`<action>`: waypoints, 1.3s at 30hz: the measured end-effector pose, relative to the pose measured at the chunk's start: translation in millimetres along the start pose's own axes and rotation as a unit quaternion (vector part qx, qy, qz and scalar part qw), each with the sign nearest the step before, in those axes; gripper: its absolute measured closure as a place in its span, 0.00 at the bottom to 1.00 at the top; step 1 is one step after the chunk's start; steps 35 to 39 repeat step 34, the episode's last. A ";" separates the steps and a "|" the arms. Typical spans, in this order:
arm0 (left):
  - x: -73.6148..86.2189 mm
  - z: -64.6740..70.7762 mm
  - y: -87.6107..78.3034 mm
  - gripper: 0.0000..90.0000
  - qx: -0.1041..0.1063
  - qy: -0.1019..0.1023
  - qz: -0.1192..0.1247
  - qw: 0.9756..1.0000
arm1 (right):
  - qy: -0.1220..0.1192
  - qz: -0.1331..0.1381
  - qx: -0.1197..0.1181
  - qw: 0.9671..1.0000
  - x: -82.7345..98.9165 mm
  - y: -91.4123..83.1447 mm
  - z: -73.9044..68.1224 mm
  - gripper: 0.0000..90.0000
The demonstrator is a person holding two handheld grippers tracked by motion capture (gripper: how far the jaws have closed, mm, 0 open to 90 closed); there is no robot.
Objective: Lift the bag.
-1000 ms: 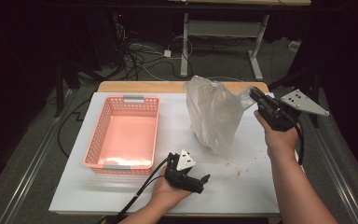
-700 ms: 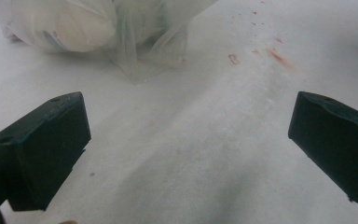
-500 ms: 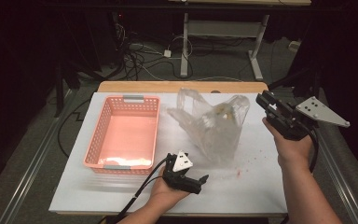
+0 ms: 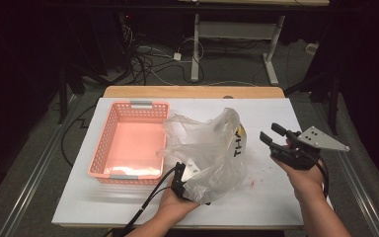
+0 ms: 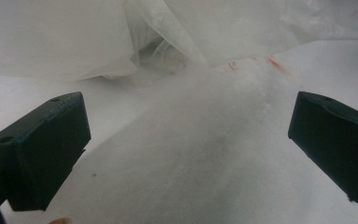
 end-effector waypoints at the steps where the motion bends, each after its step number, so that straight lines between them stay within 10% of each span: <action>1: 0.0 -0.2 -0.1 0.00 0.000 -0.001 0.001 1.000 | 0.001 -0.006 -0.001 1.000 7.1 1.5 0.1 0.48; 19: 1.3 -1.5 -4.0 0.00 -0.002 0.005 0.003 1.000 | 0.033 -0.093 -0.002 0.995 96.0 1.4 -2.1 0.13; 39: 4.5 -4.2 -11.1 0.00 -0.014 -0.004 0.006 1.000 | 0.027 -0.079 0.011 0.996 101.7 -10.0 1.7 0.00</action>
Point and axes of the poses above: each handheld gripper's, and its own axes: y roughly forward along the jaws, x roughly out of its underside, z roughly to its right, the point moved 5 cm from there along y, roughly forward along the jaws, and after that the axes turned 1 degree about y, right-handed, at the moved point
